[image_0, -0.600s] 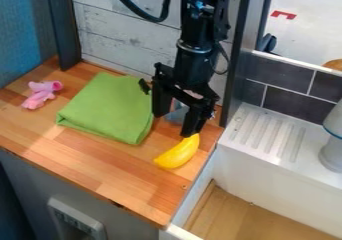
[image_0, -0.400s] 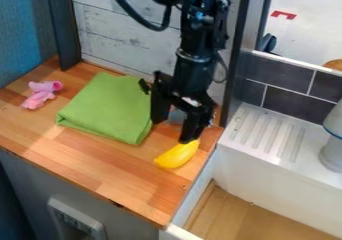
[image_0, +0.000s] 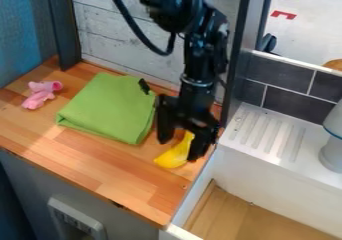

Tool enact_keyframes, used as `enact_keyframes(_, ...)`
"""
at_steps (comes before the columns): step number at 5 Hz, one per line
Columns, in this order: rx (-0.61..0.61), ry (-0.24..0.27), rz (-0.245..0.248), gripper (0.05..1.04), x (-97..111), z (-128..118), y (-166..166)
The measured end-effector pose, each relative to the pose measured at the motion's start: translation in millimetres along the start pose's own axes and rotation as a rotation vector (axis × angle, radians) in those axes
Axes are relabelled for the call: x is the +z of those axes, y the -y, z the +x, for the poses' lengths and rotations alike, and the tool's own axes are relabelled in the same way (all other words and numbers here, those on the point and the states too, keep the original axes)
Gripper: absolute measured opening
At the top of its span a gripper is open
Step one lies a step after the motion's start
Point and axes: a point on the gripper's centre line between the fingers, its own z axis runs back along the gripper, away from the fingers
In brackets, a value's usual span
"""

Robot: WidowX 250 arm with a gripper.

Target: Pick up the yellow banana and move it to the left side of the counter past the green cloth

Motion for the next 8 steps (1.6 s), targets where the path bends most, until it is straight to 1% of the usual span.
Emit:
enact_keyframes(1,0.001,-0.038,-0.01,0.952,-12,6,1)
enact_keyframes(2,0.019,-0.08,-0.014,0.684,-19,10,-4)
enact_keyframes(3,0.037,-0.102,-0.016,0.533,-19,3,-6)
enact_keyframes(4,0.074,-0.077,-0.029,0.533,-1,-6,-14)
enact_keyframes(5,0.086,0.002,-0.052,0.534,32,-22,-23)
enact_keyframes(6,0.163,0.02,-0.062,0.533,48,-49,-41)
enact_keyframes(7,0.306,-0.025,-0.04,0.533,41,-73,-83)
enact_keyframes(8,0.443,-0.035,-0.051,0.534,35,-93,-127)
